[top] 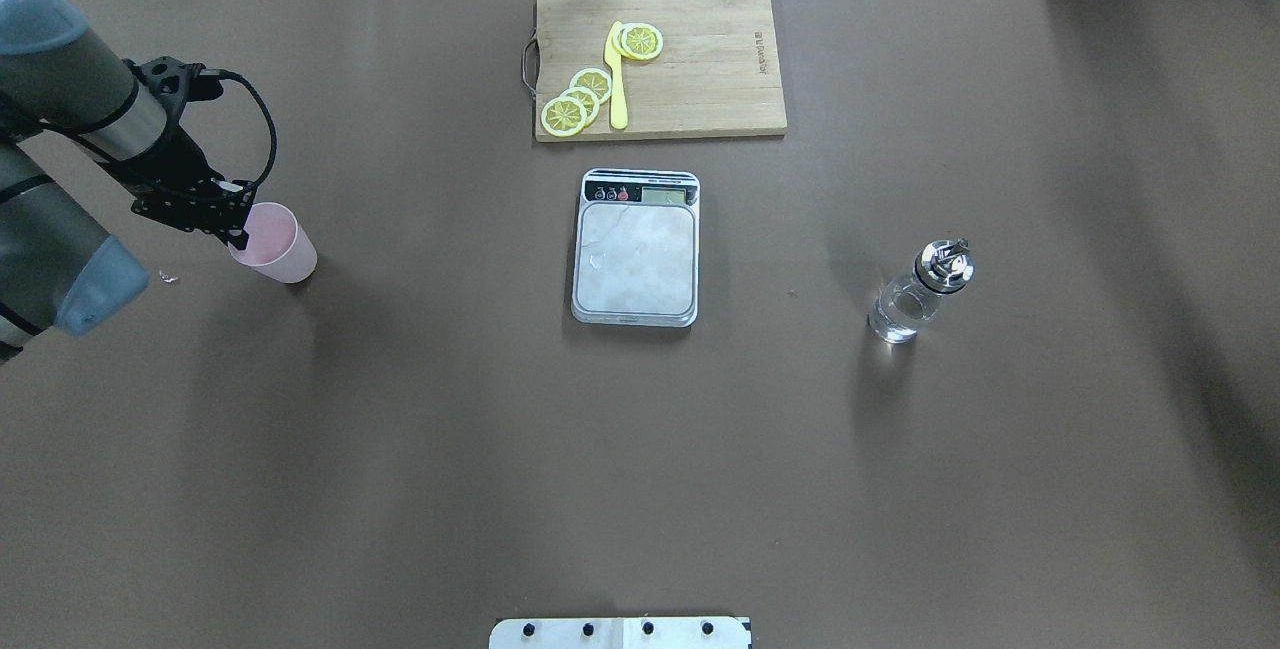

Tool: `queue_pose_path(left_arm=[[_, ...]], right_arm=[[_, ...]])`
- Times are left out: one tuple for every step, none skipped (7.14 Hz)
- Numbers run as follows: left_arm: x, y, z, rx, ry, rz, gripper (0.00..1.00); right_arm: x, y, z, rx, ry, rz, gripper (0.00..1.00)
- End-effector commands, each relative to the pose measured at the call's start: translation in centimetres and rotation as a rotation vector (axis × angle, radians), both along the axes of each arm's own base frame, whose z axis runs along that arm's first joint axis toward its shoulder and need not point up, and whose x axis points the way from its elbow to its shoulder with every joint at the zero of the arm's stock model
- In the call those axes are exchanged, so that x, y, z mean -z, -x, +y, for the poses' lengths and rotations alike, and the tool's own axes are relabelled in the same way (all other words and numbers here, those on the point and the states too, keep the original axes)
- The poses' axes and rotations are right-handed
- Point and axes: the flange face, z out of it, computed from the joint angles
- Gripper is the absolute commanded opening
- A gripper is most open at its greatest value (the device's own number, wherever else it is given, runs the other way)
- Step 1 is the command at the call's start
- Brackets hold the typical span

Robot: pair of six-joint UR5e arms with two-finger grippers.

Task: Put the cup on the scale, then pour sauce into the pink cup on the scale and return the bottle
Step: 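Close the left gripper on the pink cup rim and lift it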

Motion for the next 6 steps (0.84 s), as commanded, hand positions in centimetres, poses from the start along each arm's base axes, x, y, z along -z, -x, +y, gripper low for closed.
queue_pose_path(left_arm=[[2.8,-0.1,-0.3,0.024,-0.012,0.021,0.01],[5.6,-0.6,-1.0,0.084,0.027,0.035,0.01],[8.2,-1.0,-1.6,0.120,0.042,0.053,0.00],[10.4,-1.5,-2.1,0.158,0.069,0.069,0.00],[13.1,-2.4,-2.4,0.196,0.103,0.087,0.00],[15.5,-3.9,-2.2,0.203,0.117,0.106,0.00]], right_arm=[[0.0,0.0,0.0,0.000,0.001,-0.001,1.00],[0.0,0.0,0.0,0.001,0.001,-0.003,1.00],[0.1,0.0,0.0,0.001,-0.001,-0.002,1.00],[0.1,0.0,0.0,0.001,-0.001,-0.002,1.00],[-0.1,0.0,0.0,0.001,0.002,-0.001,1.00],[-0.2,0.0,0.0,0.001,0.003,0.001,1.00]])
